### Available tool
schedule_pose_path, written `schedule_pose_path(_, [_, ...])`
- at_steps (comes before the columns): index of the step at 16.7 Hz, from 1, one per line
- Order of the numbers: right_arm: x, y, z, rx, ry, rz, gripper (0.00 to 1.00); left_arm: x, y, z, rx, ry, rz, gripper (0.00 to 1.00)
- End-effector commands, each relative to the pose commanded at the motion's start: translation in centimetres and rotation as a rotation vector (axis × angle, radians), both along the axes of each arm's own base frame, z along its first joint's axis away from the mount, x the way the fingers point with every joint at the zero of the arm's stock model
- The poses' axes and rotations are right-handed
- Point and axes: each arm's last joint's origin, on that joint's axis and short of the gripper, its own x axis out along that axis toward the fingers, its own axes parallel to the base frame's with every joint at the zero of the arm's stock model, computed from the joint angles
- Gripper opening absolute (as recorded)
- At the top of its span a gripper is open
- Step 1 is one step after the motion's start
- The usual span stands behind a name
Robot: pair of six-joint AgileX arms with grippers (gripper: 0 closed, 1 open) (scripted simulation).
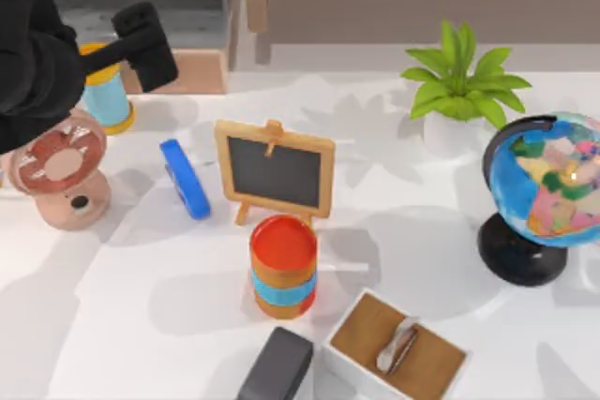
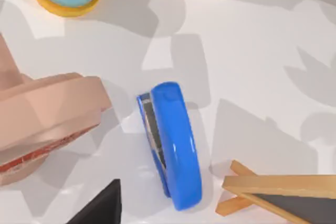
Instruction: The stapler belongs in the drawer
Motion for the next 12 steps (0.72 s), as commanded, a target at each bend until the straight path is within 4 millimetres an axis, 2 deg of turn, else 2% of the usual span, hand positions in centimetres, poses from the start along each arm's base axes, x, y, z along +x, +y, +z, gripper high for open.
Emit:
schedule_pose_path(3, [0.0, 0.0, 0.0, 0.000, 0.000, 0.000, 1.00, 5.1, -3.5, -1.7, 0.013, 0.197, 0.033, 1.00])
schedule_pose_path(7, [0.0, 0.0, 0.0, 0.000, 0.000, 0.000, 1.00, 9.9, -6.9, -6.1, 0.065, 0.428, 0.105, 1.00])
schedule_pose_path(9, [0.0, 0.0, 0.0, 0.000, 0.000, 0.000, 1.00, 11.3, -7.5, -8.6, 0.101, 0.533, 0.146, 1.00])
schedule_pose_path(12, [0.0, 0.0, 0.0, 0.000, 0.000, 0.000, 1.00, 12.4, -6.9, -11.2, 0.151, 0.649, 0.201, 1.00])
